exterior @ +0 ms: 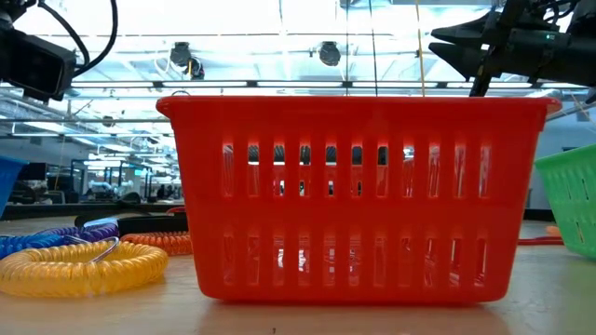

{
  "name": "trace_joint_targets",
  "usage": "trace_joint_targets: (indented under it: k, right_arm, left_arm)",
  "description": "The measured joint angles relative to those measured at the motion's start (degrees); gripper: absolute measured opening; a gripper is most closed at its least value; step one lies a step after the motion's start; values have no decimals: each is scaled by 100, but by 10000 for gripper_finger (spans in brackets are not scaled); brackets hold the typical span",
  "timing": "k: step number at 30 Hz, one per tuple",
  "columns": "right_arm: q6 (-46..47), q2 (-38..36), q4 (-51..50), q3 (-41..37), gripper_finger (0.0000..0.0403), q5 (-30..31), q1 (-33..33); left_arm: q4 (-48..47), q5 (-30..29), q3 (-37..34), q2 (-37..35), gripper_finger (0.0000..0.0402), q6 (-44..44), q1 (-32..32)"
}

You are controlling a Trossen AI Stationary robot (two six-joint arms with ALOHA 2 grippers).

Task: Pick & Place Office Desk Supplies
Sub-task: Put the crayon box into the blue bin

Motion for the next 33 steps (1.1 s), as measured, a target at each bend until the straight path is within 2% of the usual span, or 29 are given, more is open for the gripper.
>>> trace_joint_targets:
  k: [11,19,23,33]
  right_arm:
    - [0,0,0,0,93,-2,0]
    - [0,0,0,0,93,-21,0]
    - [2,0,41,0,93,-280,2]
    - [0,0,108,1,93,-319,2]
  left_arm:
    - [597,293,0,881,4,-15,-129]
    - [632,291,0,1052,11,-13,-128]
    - [736,266,0,1050,28,-3,-129]
    - [877,242,0,1050,104,20,-128]
